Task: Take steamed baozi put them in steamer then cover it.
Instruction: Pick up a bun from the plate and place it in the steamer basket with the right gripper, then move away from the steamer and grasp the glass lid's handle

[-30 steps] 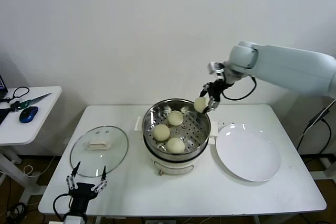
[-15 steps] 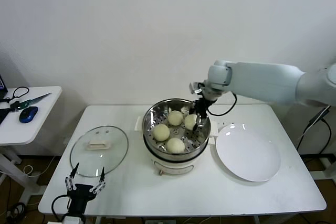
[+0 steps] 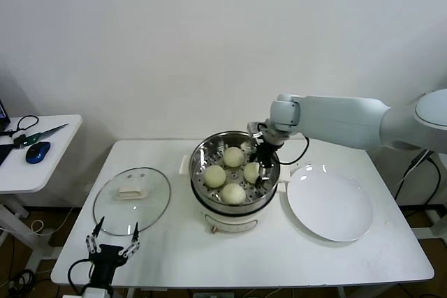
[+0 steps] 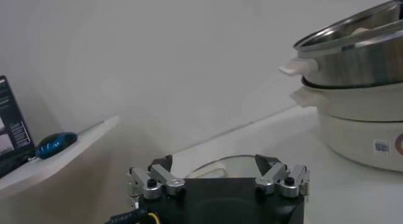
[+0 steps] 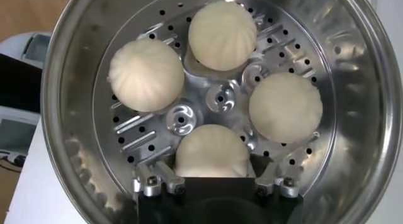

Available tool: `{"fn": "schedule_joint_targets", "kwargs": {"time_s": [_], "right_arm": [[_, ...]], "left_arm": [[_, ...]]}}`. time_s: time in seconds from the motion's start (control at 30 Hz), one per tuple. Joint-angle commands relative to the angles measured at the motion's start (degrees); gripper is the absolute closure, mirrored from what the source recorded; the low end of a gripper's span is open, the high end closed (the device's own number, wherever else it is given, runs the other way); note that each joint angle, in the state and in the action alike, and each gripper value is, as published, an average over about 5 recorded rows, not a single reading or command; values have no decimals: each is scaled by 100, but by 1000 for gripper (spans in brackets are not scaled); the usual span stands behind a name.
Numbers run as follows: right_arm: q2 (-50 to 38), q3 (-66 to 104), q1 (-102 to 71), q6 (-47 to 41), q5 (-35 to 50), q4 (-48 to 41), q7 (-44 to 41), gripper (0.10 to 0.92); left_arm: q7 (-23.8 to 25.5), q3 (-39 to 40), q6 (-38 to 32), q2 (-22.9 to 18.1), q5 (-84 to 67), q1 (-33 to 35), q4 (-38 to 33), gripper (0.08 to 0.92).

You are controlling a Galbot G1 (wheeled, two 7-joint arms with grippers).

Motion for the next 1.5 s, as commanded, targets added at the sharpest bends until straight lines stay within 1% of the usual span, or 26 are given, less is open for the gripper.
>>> {"fn": "schedule_joint_targets", "kwargs": {"time_s": [0.03, 0.37, 0.47, 0.53, 0.6, 0.7, 0.77, 0.93, 1.1, 1.3, 1.43, 1.5], "right_arm": [[-35, 126, 5, -7, -58, 14, -112, 208], [-475, 283, 445, 136, 34, 185, -452, 202], [-726, 418, 538, 243, 81, 258, -506, 203], [-979, 637, 510, 430, 184, 291, -380, 203], [-1250, 806, 430, 828, 403, 325, -49, 203], [-1717, 893, 281, 1646, 838, 505, 778, 203], [-2079, 1071, 73, 2030, 1002, 675, 1296, 203], [-3020, 2124, -966, 2407, 1046, 1158, 2244, 203], [-3671, 3789, -2583, 2697, 703, 1633, 2996, 203], [-3876, 5759, -4500, 2959, 213, 1914, 3814, 203], [-3717, 7503, -6196, 2868, -123, 2271, 4174, 203], [-3537, 8469, -7034, 2803, -382, 2450, 4349, 203]], "left_arm": [[-1, -13, 14, 5, 10, -1, -23, 177], [-2, -22, 13, 25, 31, 46, -60, 177], [-2, -15, 8, 29, 48, 91, -92, 177], [-2, -11, 4, 25, 60, 122, -114, 177], [-4, -11, 0, 15, 76, 146, -131, 177], [-8, -17, -5, -8, 104, 169, -140, 177], [-10, -22, -7, -24, 113, 180, -143, 177], [-155, -3, -48, -47, 114, 150, -162, 177], [-322, 22, -76, -60, 135, 138, -203, 177], [-302, -64, -24, -60, 255, 94, -226, 177], [-305, -122, 19, -72, 352, 100, -256, 177], [-387, -135, 11, -74, 462, 110, -291, 177]]}}
